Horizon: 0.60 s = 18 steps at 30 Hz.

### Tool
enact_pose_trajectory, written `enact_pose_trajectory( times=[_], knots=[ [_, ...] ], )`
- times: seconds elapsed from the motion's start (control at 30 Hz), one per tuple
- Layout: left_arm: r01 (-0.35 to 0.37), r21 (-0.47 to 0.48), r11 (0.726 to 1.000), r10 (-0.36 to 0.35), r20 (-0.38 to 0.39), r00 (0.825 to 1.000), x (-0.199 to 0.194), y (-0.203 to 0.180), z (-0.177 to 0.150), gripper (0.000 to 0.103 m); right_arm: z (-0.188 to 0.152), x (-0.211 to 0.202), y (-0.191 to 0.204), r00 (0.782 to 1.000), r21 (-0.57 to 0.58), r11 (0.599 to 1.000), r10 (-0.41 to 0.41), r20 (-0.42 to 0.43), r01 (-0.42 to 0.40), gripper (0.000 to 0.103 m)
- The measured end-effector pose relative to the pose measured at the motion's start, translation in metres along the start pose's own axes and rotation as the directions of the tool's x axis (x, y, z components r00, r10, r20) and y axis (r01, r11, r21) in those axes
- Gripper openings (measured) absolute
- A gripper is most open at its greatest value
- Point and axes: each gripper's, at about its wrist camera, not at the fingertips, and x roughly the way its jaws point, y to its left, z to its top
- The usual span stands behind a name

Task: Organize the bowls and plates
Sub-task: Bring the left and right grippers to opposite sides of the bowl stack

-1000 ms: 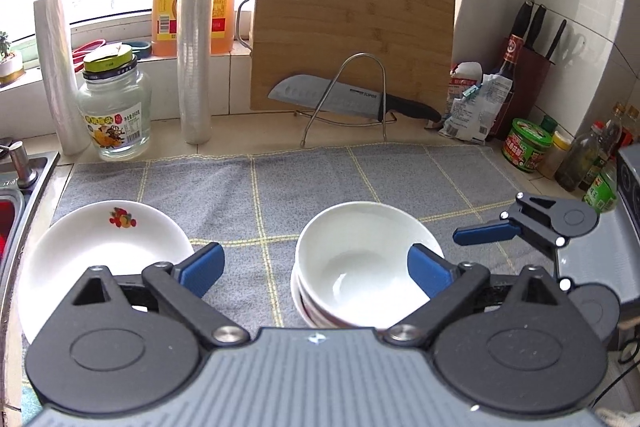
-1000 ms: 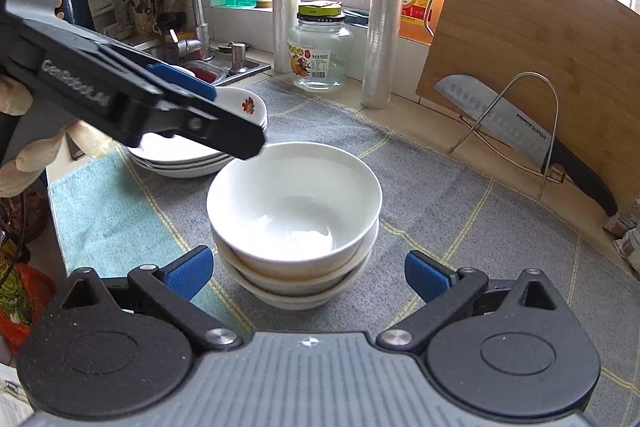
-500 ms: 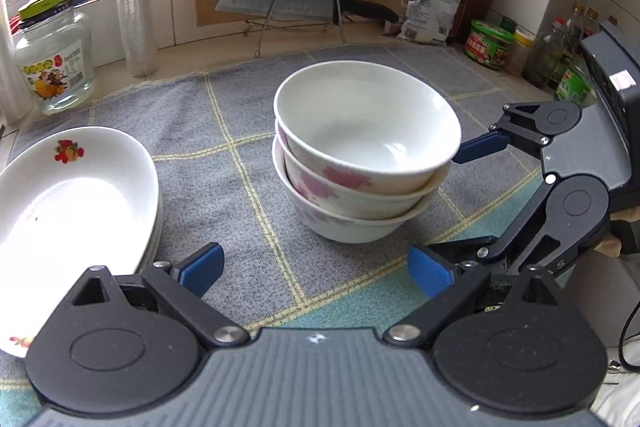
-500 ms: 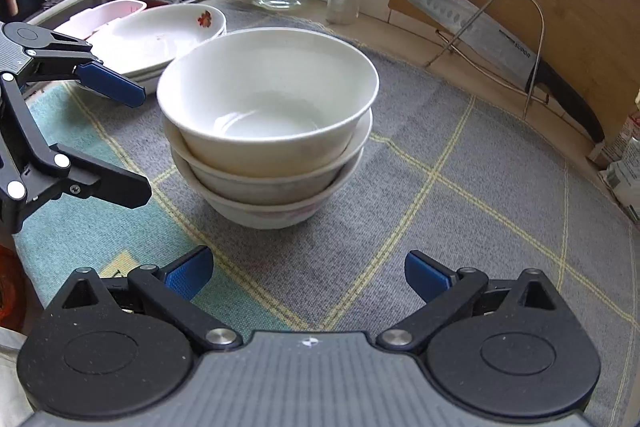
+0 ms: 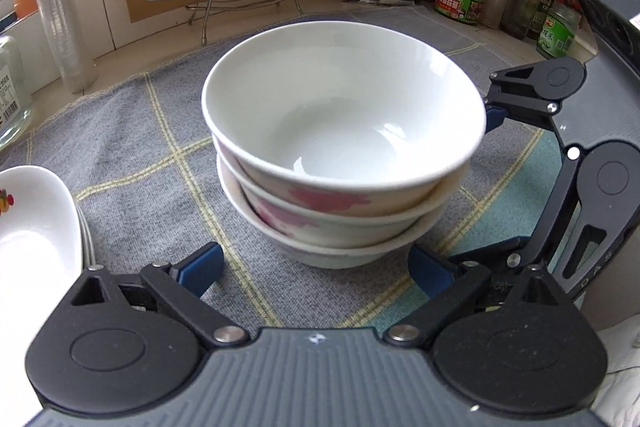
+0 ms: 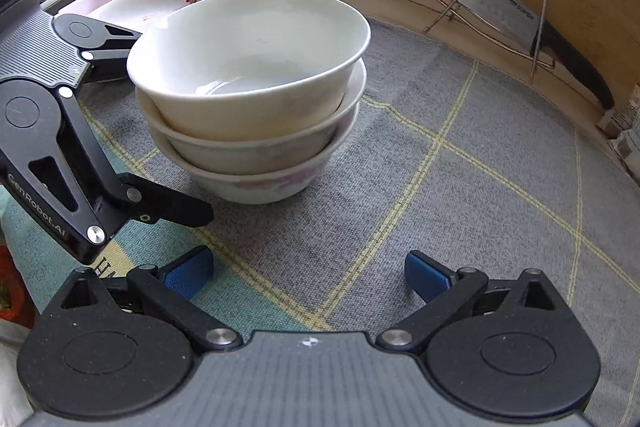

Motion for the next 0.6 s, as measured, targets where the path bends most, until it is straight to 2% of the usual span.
enact_pose_trajectory(
  times=[0.17, 0.3, 0.6],
  knots=[
    [-0.013, 0.073, 0.997, 0.015, -0.026, 1.0, 0.004, -0.007, 0.0, 0.103, 0.002, 0.003, -0.01, 0.997, -0.092, 0.993, 0.081, 0.01, -0.079, 0.103],
    [-0.006, 0.075, 0.997, 0.01, -0.042, 0.999, 0.004, -0.004, 0.001, 0.103, 0.0, 0.002, -0.014, 0.99, -0.164, 0.978, 0.134, 0.037, -0.126, 0.103],
    [0.01, 0.098, 0.995, -0.003, -0.071, 0.997, 0.008, 0.0, 0.007, 0.103, 0.004, 0.006, -0.024, 0.976, -0.277, 0.94, 0.218, 0.029, -0.201, 0.103]
  ],
)
